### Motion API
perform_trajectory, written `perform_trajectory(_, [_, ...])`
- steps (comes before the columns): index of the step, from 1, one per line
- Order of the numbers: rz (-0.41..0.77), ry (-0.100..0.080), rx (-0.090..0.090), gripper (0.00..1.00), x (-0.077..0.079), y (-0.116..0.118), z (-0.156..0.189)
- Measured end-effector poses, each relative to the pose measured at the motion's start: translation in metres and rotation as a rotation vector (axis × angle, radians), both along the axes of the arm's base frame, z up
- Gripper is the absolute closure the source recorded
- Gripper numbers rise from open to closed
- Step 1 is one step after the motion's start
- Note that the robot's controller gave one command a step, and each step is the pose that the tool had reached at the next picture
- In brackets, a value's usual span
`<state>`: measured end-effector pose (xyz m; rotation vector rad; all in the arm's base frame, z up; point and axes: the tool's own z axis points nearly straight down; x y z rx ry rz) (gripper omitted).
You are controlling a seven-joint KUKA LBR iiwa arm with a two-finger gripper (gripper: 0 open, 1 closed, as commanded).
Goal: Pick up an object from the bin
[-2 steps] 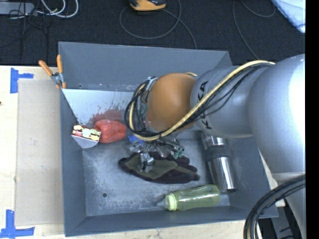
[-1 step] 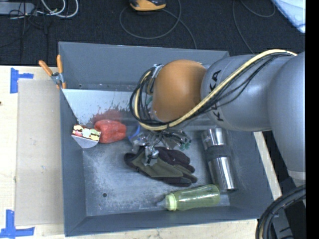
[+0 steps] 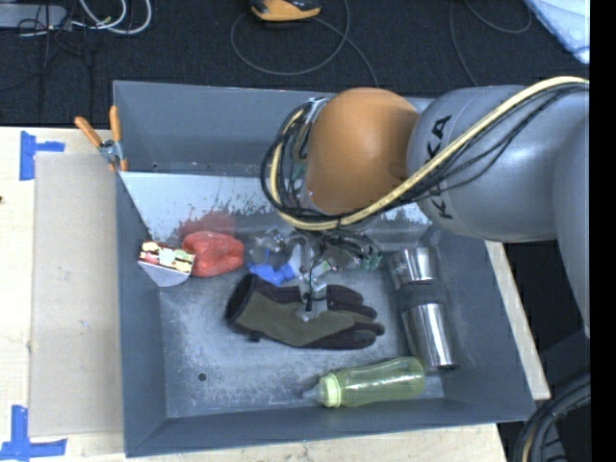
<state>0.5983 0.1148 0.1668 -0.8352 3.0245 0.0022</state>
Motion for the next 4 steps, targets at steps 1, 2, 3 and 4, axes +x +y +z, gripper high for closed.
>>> perform_trajectory(1, [0.003,0.004,0.000,0.00,0.000,-0.001,-0.012])
perform_trajectory(2, [0.176,-0.001,-0.001,0.00,0.006,0.005,-0.045])
perform_trajectory(3, [0.432,0.001,0.000,0.00,0.013,0.027,-0.071])
perform_trajectory(4, [0.580,0.000,0.000,1.00,0.010,0.045,-0.096])
